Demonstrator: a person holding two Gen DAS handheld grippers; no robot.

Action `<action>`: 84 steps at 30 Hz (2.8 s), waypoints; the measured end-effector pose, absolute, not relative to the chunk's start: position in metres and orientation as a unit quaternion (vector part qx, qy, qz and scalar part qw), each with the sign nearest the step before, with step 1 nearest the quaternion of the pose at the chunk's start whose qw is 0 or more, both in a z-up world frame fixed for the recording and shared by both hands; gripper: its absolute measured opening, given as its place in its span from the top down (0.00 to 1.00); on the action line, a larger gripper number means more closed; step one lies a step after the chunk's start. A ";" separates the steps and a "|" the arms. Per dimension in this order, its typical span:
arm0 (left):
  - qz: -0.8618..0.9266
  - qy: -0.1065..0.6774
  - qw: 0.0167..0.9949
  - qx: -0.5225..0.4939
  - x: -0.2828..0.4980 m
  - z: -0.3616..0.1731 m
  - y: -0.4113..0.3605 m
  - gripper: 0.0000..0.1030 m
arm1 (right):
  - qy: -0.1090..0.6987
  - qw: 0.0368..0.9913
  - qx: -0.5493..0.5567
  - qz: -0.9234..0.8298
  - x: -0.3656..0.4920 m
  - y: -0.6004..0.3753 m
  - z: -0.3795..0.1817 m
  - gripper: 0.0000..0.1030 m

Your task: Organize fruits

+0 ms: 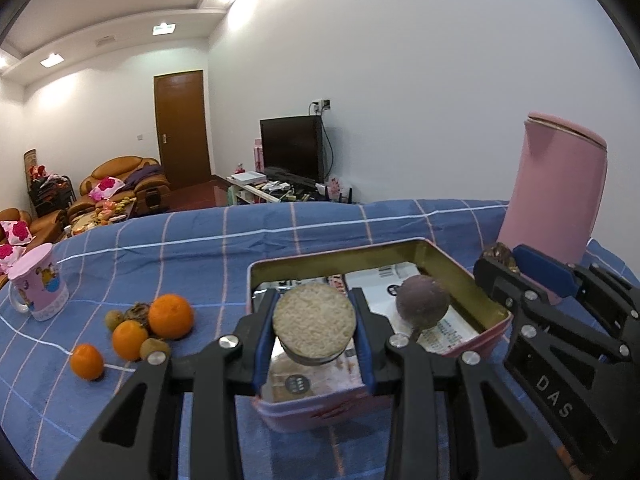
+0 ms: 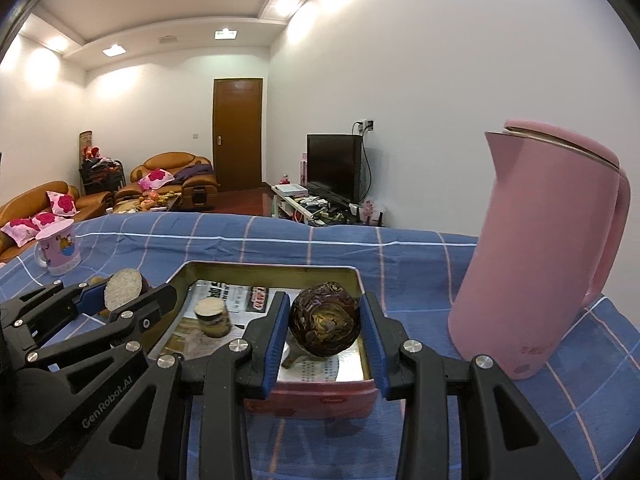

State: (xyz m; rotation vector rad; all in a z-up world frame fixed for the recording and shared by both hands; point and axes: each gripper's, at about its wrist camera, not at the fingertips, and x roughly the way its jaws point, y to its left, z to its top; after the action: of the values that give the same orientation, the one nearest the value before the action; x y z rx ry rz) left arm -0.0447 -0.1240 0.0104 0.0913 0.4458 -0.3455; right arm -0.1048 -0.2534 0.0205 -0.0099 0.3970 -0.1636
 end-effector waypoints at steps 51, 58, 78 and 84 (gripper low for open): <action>-0.158 0.295 0.942 0.010 0.036 0.001 -0.151 0.64 | 0.239 0.968 -0.001 -0.078 -0.016 -0.269 0.014 0.62; -0.150 0.316 0.937 0.013 0.044 -0.005 -0.148 0.64 | 0.281 0.959 0.028 -0.036 -0.004 -0.272 0.005 0.62; -0.137 0.339 0.931 0.015 0.052 -0.011 -0.148 0.64 | 0.304 0.951 0.055 -0.013 0.015 -0.277 -0.001 0.62; -0.128 0.334 0.934 0.018 0.049 -0.011 -0.149 0.59 | 0.317 0.943 0.101 0.013 0.018 -0.288 -0.007 0.61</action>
State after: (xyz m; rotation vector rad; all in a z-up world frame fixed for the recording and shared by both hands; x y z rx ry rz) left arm 0.0486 -0.1494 -0.0110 0.0372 0.6832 -0.2615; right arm 0.0183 -0.2885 -0.0070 0.2052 0.6467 0.0260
